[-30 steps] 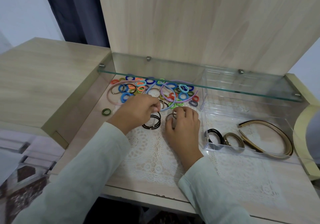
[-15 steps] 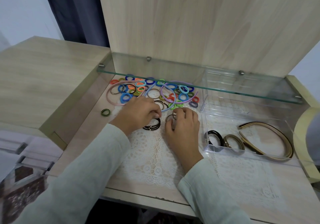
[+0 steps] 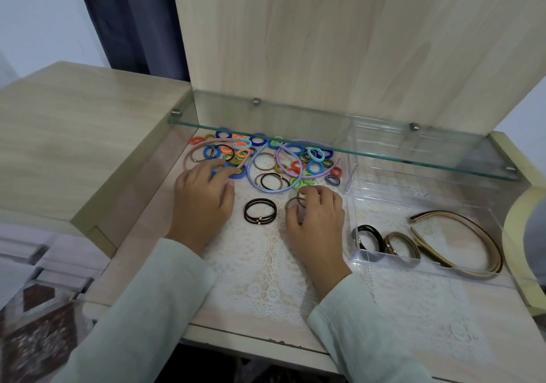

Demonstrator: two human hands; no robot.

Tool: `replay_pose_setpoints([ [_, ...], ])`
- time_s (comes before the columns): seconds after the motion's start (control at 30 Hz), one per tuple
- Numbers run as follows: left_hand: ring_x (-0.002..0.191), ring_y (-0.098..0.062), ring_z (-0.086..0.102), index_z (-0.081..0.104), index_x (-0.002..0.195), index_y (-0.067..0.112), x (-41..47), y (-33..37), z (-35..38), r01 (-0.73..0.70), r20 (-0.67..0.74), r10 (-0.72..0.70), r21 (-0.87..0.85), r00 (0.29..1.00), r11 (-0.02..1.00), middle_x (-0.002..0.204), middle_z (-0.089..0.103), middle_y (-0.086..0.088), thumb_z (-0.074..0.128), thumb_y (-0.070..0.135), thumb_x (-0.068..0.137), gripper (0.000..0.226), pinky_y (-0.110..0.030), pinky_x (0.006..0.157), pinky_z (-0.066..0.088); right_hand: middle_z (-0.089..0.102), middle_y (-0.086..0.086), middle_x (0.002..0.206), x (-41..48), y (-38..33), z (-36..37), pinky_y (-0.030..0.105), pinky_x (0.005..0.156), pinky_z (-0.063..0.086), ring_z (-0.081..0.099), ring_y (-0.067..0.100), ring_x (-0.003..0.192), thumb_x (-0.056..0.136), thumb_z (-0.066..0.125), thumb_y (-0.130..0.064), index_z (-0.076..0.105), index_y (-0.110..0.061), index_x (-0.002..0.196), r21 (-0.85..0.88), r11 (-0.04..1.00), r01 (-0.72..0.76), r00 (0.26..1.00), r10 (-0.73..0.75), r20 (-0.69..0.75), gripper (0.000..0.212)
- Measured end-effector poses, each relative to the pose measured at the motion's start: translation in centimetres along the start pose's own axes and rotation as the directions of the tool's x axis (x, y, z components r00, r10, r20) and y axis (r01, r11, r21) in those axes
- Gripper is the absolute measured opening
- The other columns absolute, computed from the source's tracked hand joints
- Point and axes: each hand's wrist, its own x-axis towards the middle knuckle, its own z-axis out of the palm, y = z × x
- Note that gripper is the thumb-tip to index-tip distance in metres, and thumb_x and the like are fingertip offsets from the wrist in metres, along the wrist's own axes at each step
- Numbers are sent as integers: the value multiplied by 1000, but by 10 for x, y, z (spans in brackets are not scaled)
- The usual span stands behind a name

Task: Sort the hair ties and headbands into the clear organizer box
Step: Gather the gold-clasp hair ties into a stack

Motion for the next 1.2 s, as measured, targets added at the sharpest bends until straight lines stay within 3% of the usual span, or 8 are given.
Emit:
replay_pose_setpoints([
  [0.23,98,-31,63,68,113,14,-6,0,0,222,25,-226,107,974,969,117,65,-8,44,29,85,39,-39,77,40,56,7,114,6,0,1,38,92,34,42,27,111,83,58,-22,65,-13,108,74,997,-27,999,24,39,28],
  [0.33,95,-31,63,68,111,13,-6,-1,1,260,26,-266,141,963,955,113,66,-9,42,31,85,41,-39,75,40,57,9,115,10,-5,0,41,90,37,43,30,111,80,58,-23,67,-14,106,69,998,5,1000,-6,11,29],
  [0.57,96,-30,63,68,112,12,-7,-6,6,272,26,-278,137,960,952,112,67,-9,40,30,84,43,-39,75,41,59,12,116,40,-25,5,47,91,34,44,39,112,78,69,-19,74,-15,92,-106,993,43,998,-47,-34,15],
  [0.63,97,-30,63,68,112,11,-6,-5,7,274,32,-280,127,960,953,112,67,-8,39,30,84,44,-39,76,41,57,12,115,50,-28,5,49,95,32,43,40,112,79,66,-20,75,-13,90,-221,975,37,999,-33,18,16],
  [0.8,98,-30,62,68,111,11,-6,-4,8,268,35,-275,130,961,955,108,67,-8,42,29,84,42,-39,76,40,46,14,129,67,-34,2,48,103,28,33,37,123,87,54,-26,68,-12,105,-436,900,15,969,94,228,27],
  [1.03,98,-31,62,67,107,9,-6,-2,8,242,17,-246,112,969,964,99,66,-9,42,28,83,39,-42,81,41,43,17,131,75,-38,2,49,103,30,32,39,124,86,59,-28,65,-13,112,-517,856,9,946,161,281,31],
  [1.2,105,-33,61,67,110,10,-6,-3,8,261,55,-270,127,961,957,103,67,-10,39,32,84,44,-45,87,41,48,17,123,78,-43,2,47,100,29,36,39,120,86,57,-17,64,-8,111,-506,861,38,956,115,268,27],
])
